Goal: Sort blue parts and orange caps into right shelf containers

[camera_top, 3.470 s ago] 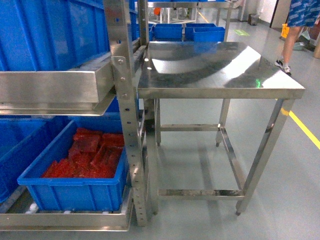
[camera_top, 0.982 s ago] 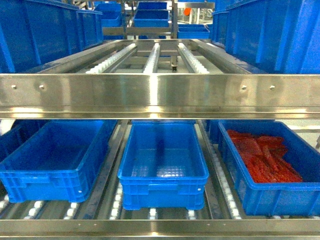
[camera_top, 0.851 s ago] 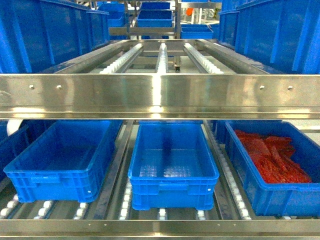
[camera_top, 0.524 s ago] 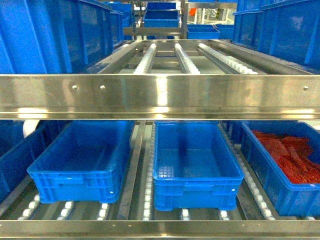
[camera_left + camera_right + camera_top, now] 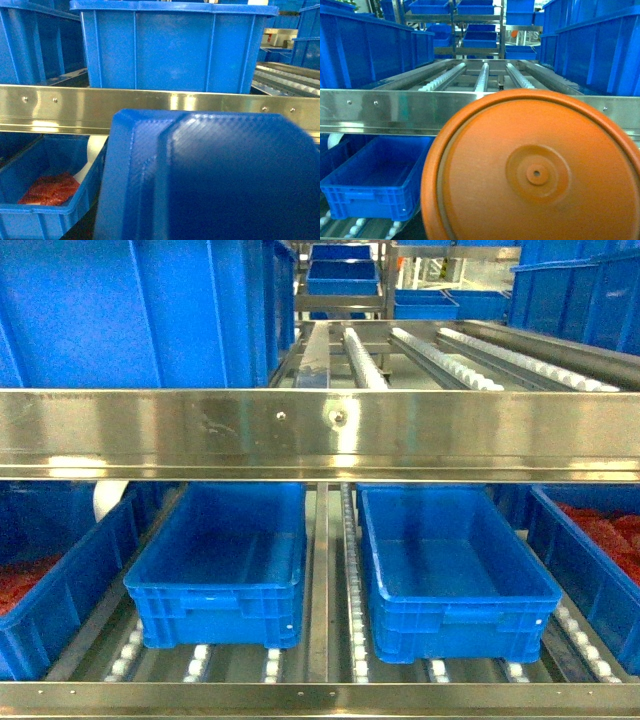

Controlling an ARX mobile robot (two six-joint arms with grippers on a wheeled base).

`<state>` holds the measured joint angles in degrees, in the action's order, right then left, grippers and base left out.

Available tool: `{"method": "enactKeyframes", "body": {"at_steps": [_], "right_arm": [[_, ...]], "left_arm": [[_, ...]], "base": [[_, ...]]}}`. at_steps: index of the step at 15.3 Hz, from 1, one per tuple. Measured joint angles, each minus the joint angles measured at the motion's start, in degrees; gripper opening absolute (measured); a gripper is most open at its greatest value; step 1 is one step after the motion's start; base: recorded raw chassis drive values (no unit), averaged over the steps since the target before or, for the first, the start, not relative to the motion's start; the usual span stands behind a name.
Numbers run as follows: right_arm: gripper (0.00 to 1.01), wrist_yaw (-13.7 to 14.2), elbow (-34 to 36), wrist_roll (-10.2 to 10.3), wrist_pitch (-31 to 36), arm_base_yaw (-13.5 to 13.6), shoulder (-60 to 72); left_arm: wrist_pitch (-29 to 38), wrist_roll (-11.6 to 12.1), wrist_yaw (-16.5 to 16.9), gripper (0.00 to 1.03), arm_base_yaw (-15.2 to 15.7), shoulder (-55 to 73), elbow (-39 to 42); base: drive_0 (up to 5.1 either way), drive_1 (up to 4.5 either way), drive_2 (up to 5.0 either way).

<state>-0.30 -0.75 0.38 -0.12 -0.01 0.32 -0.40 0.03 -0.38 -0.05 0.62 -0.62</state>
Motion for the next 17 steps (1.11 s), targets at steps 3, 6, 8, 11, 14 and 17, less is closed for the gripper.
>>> {"method": "enactKeyframes", "body": {"at_steps": [3,6,8,11,14,17], "right_arm": [[0.44,0.07,0.00,0.00,-0.20,0.00,0.00],[0.44,0.09,0.00,0.00,-0.26,0.00,0.00],[0.44,0.09,0.00,0.00,-0.24,0.00,0.00],[0.44,0.09,0.00,0.00,-0.24,0.00,0.00],[0.44,0.09,0.00,0.00,-0.24,0.00,0.00],[0.44,0.09,0.00,0.00,-0.26,0.00,0.00]], "left_arm": [[-0.02,0.00,0.20,0.42,0.00,0.00,0.00],[0.00,0.00,0.28,0.42,0.00,0.00,0.00],[0.00,0.00,0.26,0.42,0.00,0.00,0.00],[0.00,0.00,0.28,0.42,0.00,0.00,0.00],[-0.02,0.00,0.26,0.42,0.00,0.00,0.00],[0.00,0.00,0.28,0.42,0.00,0.00,0.00]], "base": [[-5.0,2.46,2.5],[0.0,0.00,0.0],[0.0,0.00,0.0],[0.0,0.00,0.0],[0.0,0.00,0.0],[0.0,0.00,0.0]]}}
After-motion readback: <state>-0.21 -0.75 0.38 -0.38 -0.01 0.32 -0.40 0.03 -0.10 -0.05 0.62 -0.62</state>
